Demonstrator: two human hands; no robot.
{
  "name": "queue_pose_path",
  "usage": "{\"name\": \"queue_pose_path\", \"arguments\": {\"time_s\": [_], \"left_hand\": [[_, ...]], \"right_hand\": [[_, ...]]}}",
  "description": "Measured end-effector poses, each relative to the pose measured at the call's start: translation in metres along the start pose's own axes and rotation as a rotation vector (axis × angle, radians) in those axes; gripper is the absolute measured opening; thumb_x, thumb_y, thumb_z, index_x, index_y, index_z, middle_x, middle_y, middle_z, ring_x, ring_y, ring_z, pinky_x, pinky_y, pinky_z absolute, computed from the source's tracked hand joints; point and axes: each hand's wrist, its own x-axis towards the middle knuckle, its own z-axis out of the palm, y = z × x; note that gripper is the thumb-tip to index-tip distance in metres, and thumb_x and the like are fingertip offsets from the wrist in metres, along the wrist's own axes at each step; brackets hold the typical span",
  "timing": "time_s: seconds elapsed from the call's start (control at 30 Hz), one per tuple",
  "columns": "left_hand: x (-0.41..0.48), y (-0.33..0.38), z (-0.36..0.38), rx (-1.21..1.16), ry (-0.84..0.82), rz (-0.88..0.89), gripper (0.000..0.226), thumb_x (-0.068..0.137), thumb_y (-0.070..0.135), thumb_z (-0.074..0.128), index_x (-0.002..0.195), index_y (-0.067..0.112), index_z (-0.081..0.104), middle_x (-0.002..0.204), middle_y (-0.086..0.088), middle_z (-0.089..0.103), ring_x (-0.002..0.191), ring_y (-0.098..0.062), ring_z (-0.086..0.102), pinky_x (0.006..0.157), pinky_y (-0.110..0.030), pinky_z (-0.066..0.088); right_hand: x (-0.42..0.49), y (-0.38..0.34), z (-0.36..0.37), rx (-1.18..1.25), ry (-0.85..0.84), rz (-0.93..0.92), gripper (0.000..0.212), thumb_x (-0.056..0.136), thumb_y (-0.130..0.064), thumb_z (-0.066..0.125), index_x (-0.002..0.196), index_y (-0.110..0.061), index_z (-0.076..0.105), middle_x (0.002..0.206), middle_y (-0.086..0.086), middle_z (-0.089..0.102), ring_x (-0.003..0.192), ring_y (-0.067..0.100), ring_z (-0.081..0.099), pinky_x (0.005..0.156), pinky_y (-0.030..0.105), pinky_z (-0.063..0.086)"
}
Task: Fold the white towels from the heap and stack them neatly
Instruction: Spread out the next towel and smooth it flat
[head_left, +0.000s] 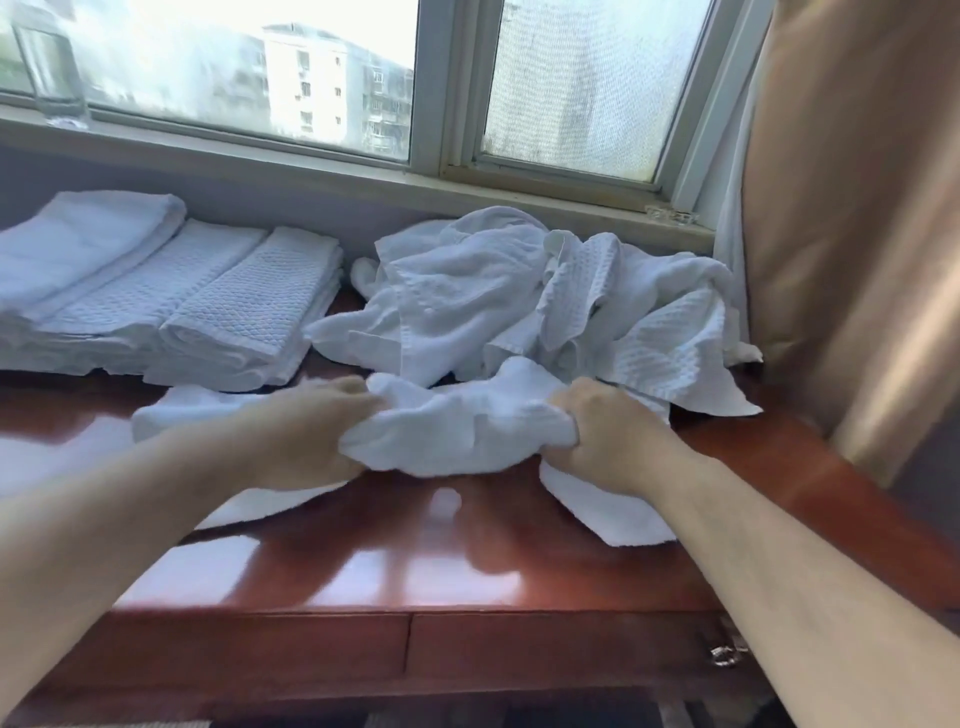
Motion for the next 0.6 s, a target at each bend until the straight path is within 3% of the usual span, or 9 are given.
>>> {"name": "queue_pose_path", "arguments": {"time_s": [0.07,0.17,0.27,0.33,0.37,0.4,0.5,0.53,0.6], "left_hand": [[-0.015,0.003,-0.002,-0.003,-0.231,-0.025,0.033,0.083,0.03,0.059,0.114,0.039,0.057,0.118,0.025,0.042,0.102,-0.002,0.052,0.09,-0.031,0.046],[-0.035,0.01,-0.016,0.041,-0.272,-0.076,0.025,0.082,0.031,0.052,0.104,0.041,0.055,0.107,0.026,0.044,0.09,0.006,0.05,0.072,-0.017,0.042],[-0.037,0.01,-0.035,0.287,-0.036,-0.1,0.017,0.088,0.032,0.054,0.103,0.039,0.054,0.099,0.017,0.046,0.085,-0.003,0.051,0.066,-0.023,0.042],[-0.034,0.011,-0.048,0.221,0.085,-0.144,0.012,0.088,0.031,0.057,0.097,0.038,0.055,0.092,0.016,0.052,0.081,-0.009,0.055,0.069,-0.031,0.046],[-0.032,0.01,-0.054,0.158,0.028,-0.171,0.006,0.087,0.034,0.06,0.091,0.035,0.055,0.087,0.015,0.057,0.078,-0.009,0.056,0.07,-0.033,0.048],[-0.031,0.01,-0.057,0.114,-0.103,-0.197,0.013,0.085,0.043,0.062,0.088,0.032,0.056,0.082,0.013,0.061,0.075,-0.007,0.058,0.071,-0.032,0.05],[-0.033,0.016,-0.061,-0.077,-0.642,-0.283,0.056,0.069,0.085,0.055,0.097,0.037,0.065,0.088,0.015,0.069,0.08,-0.005,0.066,0.078,-0.027,0.055],[-0.032,0.02,-0.06,-0.213,-0.714,-0.292,0.064,0.069,0.091,0.049,0.104,0.04,0.067,0.091,0.018,0.07,0.081,-0.006,0.069,0.075,-0.025,0.057],[-0.017,0.021,-0.048,-0.427,-0.524,-0.292,0.06,0.08,0.083,0.041,0.102,0.036,0.07,0.091,0.015,0.073,0.077,-0.009,0.072,0.063,-0.02,0.054]], "right_hand": [[-0.022,-0.005,0.004,-0.005,-0.218,-0.039,0.022,0.083,-0.043,0.067,0.073,-0.031,0.052,0.079,-0.011,0.055,0.076,0.007,0.054,0.064,0.022,0.04],[-0.045,-0.006,0.005,0.044,-0.319,-0.014,0.027,0.08,-0.05,0.066,0.066,-0.032,0.053,0.071,-0.01,0.061,0.068,0.004,0.057,0.054,0.016,0.04],[-0.044,-0.005,-0.002,-0.166,-0.047,-0.01,0.035,0.081,-0.055,0.051,0.061,-0.029,0.039,0.063,-0.008,0.051,0.061,0.012,0.048,0.049,0.025,0.027],[-0.036,-0.006,-0.011,-0.164,0.181,0.067,0.038,0.085,-0.057,0.045,0.063,-0.026,0.038,0.061,-0.008,0.051,0.057,0.011,0.047,0.049,0.027,0.026],[-0.032,-0.006,-0.016,-0.104,0.179,0.103,0.038,0.086,-0.057,0.048,0.064,-0.026,0.042,0.061,-0.008,0.055,0.057,0.01,0.05,0.049,0.028,0.029],[-0.029,-0.005,-0.02,-0.019,0.08,0.119,0.038,0.085,-0.057,0.054,0.064,-0.026,0.046,0.061,-0.01,0.057,0.057,0.009,0.053,0.05,0.027,0.033],[-0.028,-0.008,-0.021,0.15,-0.453,0.142,0.038,0.069,-0.071,0.072,0.067,-0.036,0.056,0.064,-0.024,0.057,0.059,0.001,0.056,0.056,0.014,0.037],[-0.03,-0.011,-0.021,0.181,-0.586,0.154,0.037,0.061,-0.081,0.072,0.073,-0.049,0.058,0.072,-0.03,0.06,0.067,-0.007,0.058,0.063,0.011,0.04],[-0.029,-0.014,-0.021,0.34,-0.674,0.163,0.049,0.057,-0.092,0.063,0.095,-0.061,0.062,0.096,-0.03,0.069,0.089,-0.011,0.064,0.083,0.017,0.047]]}}
